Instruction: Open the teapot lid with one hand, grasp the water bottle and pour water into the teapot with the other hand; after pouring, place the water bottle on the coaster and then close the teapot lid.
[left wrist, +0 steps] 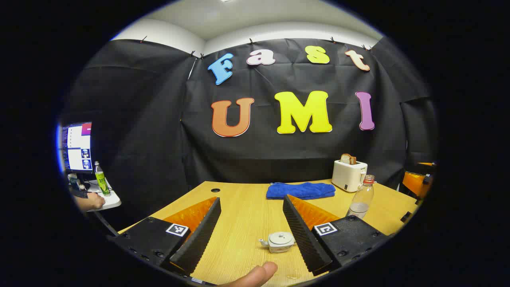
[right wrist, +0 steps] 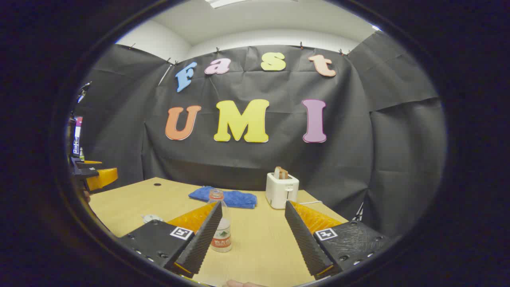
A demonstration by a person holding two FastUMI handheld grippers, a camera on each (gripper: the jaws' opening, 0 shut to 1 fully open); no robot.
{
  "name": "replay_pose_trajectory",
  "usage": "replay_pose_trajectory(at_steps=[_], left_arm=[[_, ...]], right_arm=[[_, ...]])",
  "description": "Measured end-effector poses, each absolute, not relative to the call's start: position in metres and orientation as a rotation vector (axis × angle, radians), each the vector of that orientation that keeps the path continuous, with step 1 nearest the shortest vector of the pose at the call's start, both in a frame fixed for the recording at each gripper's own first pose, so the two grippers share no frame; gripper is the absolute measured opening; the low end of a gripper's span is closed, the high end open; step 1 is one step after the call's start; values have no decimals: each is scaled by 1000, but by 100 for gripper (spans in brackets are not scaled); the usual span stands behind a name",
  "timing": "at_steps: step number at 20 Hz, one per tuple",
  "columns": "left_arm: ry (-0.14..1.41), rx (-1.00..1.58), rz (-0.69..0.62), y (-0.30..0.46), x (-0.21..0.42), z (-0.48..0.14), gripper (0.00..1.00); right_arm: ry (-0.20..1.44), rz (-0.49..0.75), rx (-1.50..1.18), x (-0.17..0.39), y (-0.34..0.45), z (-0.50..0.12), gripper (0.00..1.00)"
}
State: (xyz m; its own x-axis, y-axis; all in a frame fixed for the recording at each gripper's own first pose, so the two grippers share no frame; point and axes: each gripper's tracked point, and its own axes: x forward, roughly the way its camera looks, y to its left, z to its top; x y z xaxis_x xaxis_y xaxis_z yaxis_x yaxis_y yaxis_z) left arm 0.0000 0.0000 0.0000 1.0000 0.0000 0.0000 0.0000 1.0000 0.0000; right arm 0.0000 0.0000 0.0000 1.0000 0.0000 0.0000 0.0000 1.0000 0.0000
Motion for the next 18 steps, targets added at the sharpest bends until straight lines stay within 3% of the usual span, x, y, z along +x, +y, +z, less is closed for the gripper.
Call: replay_pose_trajectory(at_steps=[18], left_arm=[[18, 26, -18, -19, 5, -10, 98]], right_arm=[[-8, -5, -10, -1, -8, 1, 95]])
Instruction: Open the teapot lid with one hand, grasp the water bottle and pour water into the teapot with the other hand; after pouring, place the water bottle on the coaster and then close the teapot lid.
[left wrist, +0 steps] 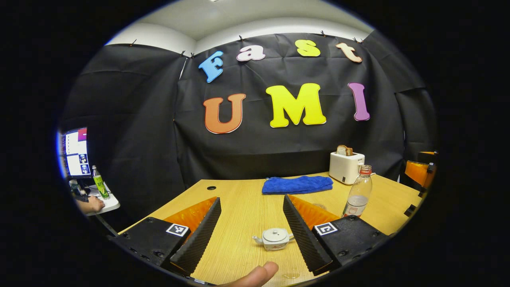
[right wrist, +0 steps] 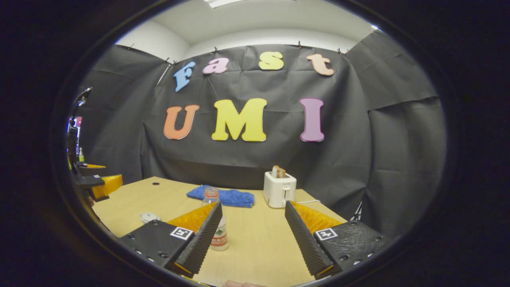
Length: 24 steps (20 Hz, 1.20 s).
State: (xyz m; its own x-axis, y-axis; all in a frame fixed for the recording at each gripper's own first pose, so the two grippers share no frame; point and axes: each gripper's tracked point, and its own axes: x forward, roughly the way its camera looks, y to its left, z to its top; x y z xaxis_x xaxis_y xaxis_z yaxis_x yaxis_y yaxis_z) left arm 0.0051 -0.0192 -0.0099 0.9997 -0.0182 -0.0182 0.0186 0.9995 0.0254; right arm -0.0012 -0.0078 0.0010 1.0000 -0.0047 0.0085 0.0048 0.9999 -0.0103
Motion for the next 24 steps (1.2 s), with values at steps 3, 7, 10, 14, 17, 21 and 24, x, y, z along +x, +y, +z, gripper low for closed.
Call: replay_pose_trajectory(at_steps=[3, 7, 10, 14, 17, 21, 24], left_arm=[[8, 11, -29, -21, 9, -11, 98], [-22, -21, -35, -28, 38, -23, 98], [8, -26, -48, -38, 65, -52, 98], [93, -39, -81, -52, 86, -92, 99], [113, -17, -116, -63, 92, -105, 92], [120, -17, -153, -73, 94, -112, 76], [123, 2, -166, -74, 95, -116, 63]], right_arm=[[-11, -3, -15, -1, -6, 1, 95], [-2, -5, -17, 1, -6, -2, 95], [4, -8, -20, 4, -6, -5, 95], [7, -19, -35, 6, -7, -8, 95], [10, -22, -35, 7, -8, -10, 95], [24, -22, -34, 9, -7, -14, 95], [29, -20, -36, 9, -6, -15, 95]])
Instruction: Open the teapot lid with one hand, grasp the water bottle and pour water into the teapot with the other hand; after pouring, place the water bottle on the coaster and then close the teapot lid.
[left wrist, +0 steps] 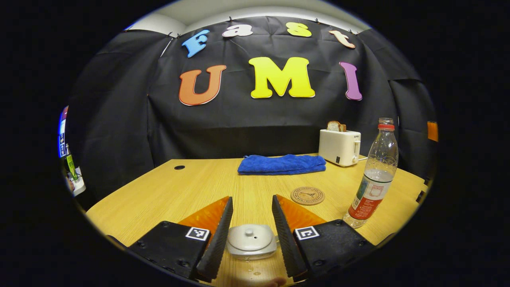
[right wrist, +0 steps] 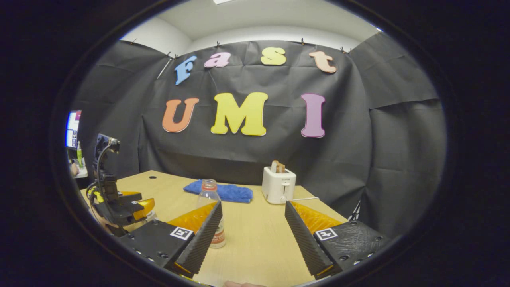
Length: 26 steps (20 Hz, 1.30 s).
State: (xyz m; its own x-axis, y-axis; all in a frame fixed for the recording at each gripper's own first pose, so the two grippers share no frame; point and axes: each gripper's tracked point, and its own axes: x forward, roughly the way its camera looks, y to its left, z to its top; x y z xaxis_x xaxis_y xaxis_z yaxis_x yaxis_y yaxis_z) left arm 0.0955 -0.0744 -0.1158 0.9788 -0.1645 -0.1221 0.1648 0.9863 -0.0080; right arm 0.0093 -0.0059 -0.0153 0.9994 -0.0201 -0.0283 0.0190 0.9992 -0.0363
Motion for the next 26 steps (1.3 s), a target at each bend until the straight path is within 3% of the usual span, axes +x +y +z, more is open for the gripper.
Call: replay_pose_trajectory(at_steps=[4, 11, 14, 19, 26], left_arm=[[189, 17, -188, -84, 98, -133, 44], [211, 23, -158, -75, 101, -139, 29], [214, 7, -150, -72, 101, -138, 11], [205, 6, -158, -73, 101, -136, 7], [100, -9, -165, -63, 79, -82, 6]], right_arm=[[31, -17, -38, 11, -4, -16, 95], [40, -12, -42, 12, 0, -20, 95], [45, -8, -45, 12, 2, -23, 95], [64, 10, -51, 17, 12, -31, 95], [124, 109, -12, 21, 44, -58, 95]])
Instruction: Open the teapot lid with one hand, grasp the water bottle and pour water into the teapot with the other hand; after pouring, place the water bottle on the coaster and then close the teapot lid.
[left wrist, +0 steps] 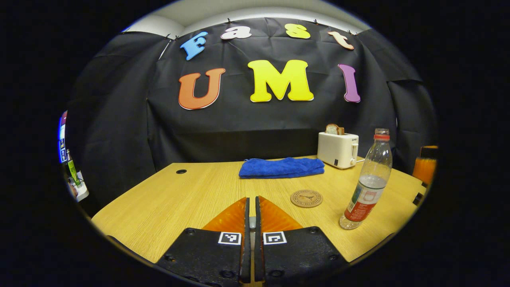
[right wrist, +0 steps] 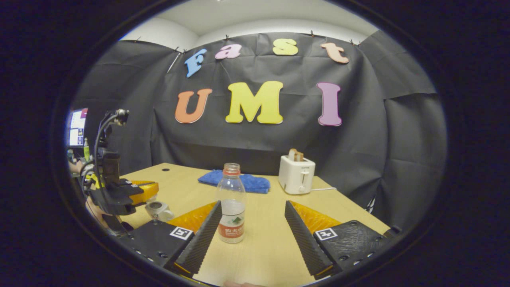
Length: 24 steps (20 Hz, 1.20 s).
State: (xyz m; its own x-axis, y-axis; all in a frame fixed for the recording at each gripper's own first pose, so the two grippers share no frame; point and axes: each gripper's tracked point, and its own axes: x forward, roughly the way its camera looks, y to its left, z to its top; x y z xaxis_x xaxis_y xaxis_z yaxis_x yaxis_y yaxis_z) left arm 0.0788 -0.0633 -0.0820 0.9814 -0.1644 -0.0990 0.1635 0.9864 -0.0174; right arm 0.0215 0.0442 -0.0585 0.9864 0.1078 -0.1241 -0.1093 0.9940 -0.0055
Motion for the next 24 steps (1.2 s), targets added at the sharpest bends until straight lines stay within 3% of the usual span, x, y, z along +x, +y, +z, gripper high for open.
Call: replay_pose_trajectory(at_steps=[7, 20, 24], left_arm=[[87, -8, -138, -35, 48, -45, 6], [73, -65, -162, 4, 24, -19, 6], [85, -85, -163, 12, 24, -21, 6]], right_arm=[[170, 187, -1, 43, 80, -88, 98], [156, 76, -9, 111, 89, -96, 98], [162, 53, -38, 119, 91, -100, 89]])
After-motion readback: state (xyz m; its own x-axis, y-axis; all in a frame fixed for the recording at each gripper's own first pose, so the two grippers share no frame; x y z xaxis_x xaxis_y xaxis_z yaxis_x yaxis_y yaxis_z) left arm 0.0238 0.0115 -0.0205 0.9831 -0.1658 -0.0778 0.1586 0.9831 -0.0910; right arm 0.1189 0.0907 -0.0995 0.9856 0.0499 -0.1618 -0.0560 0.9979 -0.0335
